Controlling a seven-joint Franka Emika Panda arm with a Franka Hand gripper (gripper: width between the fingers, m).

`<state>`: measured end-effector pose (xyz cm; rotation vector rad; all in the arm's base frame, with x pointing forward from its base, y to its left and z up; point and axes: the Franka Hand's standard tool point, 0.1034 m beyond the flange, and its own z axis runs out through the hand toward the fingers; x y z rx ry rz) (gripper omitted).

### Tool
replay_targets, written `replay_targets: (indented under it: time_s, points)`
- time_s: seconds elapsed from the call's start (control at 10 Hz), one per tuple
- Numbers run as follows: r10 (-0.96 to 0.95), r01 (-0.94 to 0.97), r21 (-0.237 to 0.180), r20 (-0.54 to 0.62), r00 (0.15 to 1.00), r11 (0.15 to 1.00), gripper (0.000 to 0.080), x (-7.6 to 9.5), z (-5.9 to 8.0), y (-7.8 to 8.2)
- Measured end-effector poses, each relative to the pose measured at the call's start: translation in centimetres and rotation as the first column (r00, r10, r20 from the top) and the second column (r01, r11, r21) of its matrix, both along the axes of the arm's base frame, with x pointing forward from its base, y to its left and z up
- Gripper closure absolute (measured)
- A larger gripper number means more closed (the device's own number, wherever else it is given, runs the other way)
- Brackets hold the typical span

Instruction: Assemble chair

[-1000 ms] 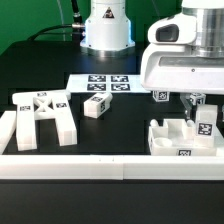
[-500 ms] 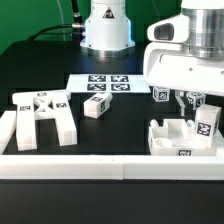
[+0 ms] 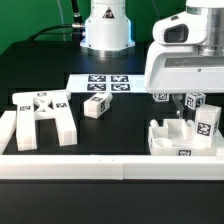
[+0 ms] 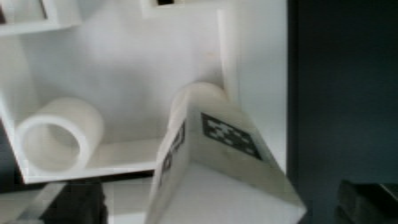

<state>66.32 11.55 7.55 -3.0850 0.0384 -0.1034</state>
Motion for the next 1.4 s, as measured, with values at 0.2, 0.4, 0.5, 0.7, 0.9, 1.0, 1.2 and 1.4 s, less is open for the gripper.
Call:
replay_targets:
  time_s: [0.2, 0.4, 0.5, 0.7, 0.9, 1.0, 1.2, 1.4]
  points:
    - [0.182, -0.181, -0.016, 0.007, 0.983, 0.983, 0.015, -0.06, -0.08, 0.17]
    - [0.347, -0.347, -0.036, 0.009, 0.938, 0.937, 0.015, -0.12, -0.21, 0.17]
    - [0.415, -0.414, -0.049, 0.008, 0.91, 0.909, 0.015, -0.1, -0.21, 0.07]
    - [0.52, -0.519, -0.063, 0.006, 0.854, 0.853, 0.015, -0.07, -0.19, -0.03]
    - [0.599, -0.597, -0.075, 0.001, 0.801, 0.799, 0.015, 0.01, -0.18, -0.53]
    - [0.596, -0.594, -0.075, 0.001, 0.803, 0.801, 0.0172, 0.07, -0.14, -0.65]
    - [0.59, -0.588, -0.074, 0.001, 0.807, 0.805, 0.0353, 0.04, -0.2, -0.63]
    - [0.568, -0.567, -0.071, 0.001, 0.823, 0.821, 0.0513, 0.03, -0.23, -0.63]
